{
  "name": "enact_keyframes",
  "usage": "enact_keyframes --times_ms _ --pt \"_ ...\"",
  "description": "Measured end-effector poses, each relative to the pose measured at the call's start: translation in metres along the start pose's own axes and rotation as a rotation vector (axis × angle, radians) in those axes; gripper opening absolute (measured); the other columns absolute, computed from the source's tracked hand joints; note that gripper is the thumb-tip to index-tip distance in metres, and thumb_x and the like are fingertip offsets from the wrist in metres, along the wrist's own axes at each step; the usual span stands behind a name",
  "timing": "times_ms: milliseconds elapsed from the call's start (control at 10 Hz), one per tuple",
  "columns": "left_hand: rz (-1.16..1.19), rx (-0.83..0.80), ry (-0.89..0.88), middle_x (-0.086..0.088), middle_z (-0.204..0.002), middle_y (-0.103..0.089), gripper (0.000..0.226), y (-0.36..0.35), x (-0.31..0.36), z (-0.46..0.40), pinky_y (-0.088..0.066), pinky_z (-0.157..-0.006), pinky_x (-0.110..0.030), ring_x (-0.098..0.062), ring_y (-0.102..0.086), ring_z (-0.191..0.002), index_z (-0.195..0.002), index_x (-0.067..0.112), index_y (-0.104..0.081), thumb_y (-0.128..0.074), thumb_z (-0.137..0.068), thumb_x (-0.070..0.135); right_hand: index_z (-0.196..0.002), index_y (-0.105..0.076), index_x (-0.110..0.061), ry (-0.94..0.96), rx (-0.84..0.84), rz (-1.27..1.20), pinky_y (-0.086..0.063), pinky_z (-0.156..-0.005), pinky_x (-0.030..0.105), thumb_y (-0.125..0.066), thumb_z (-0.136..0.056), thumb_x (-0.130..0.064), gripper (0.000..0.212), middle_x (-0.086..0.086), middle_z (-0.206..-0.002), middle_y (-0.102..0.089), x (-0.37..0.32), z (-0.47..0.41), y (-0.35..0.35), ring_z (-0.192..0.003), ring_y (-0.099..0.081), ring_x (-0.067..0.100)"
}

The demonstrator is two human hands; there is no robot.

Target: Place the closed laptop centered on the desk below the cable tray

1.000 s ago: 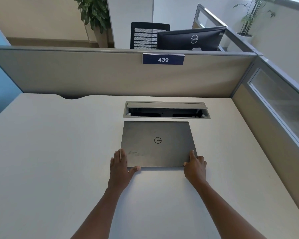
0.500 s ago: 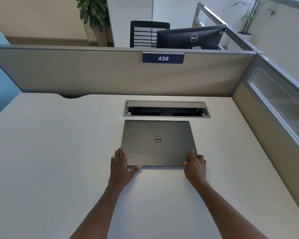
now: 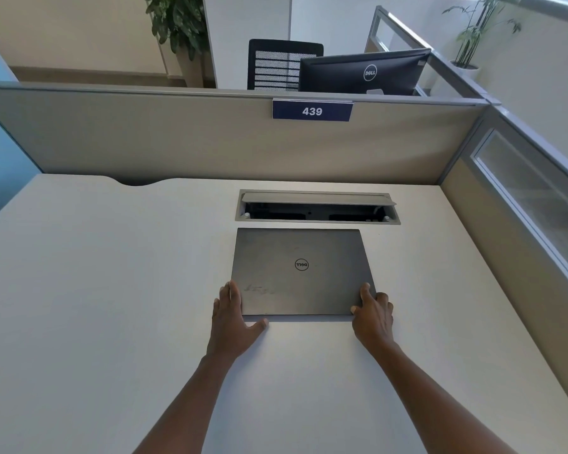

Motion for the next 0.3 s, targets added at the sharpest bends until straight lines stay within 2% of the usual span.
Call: enact_keyframes --times_ms 200,300 --pt "-0.094 0.062 -0.024 -0.022 -0.162 -0.016 0.101 -0.001 0.004 -0.003 -0.015 -0.124 -0.047 -0.035 -0.012 -0.152 -0.155 -0.001 -0.014 -0.058 -0.087 0.059 -0.156 -0.024 -0.011 -0.003 0.035 0.035 -0.041 -0.107 0.046 -0.051 -0.1 -0.017 0.062 0.021 -0.142 -0.04 -0.002 0.006 0.0 -0.127 -0.042 0.04" --pt "-0.165 0.118 -0.083 -0.021 -0.164 -0.013 0.09 -0.002 0.014 -0.007 -0.01 -0.123 -0.047 -0.036 -0.007 -0.153 -0.155 0.003 -0.019 -0.048 -0.092 0.059 -0.155 -0.025 -0.008 0.022 0.092 0.079 -0.033 -0.116 0.046 -0.053 -0.098 -0.019 0.064 0.023 -0.153 -0.032 -0.012 0.004 -0.001 -0.14 -0.033 0.04"
Point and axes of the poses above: each hand's wrist, its own z-axis away from the middle knuckle, its own y-axis out of the back of the hand, x = y × z, the point moved 2 cm from there along -z, towards the middle knuckle
